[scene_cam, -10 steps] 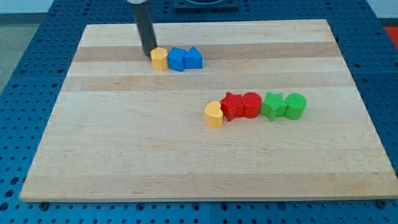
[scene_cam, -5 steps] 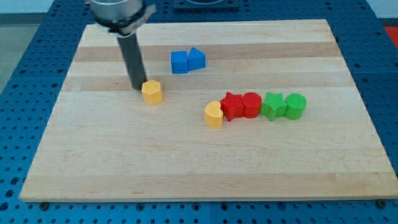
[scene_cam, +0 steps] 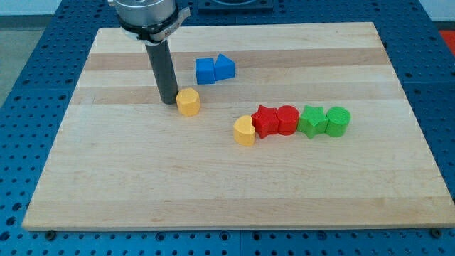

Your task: Push the yellow hexagon into the yellow heart

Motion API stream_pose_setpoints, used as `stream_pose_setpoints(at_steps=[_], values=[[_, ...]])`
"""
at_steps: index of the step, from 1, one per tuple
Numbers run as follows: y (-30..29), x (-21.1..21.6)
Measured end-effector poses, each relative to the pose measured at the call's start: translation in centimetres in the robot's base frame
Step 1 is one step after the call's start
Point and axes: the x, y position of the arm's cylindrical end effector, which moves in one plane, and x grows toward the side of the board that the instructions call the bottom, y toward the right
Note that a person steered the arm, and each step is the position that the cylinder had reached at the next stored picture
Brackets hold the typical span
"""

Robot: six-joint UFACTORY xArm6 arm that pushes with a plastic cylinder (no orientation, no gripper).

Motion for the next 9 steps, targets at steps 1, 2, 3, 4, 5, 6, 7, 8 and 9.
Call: stream_pose_setpoints(at_steps=[1, 2, 3, 4, 5, 6, 7, 8, 9], values=[[1.8, -0.1], [3.2, 2.0], [3.5, 3.8], [3.7, 4.5], [3.7, 5.8], [3.7, 8.1], [3.9, 8.1], [3.8, 6.3], [3.7, 4.4]])
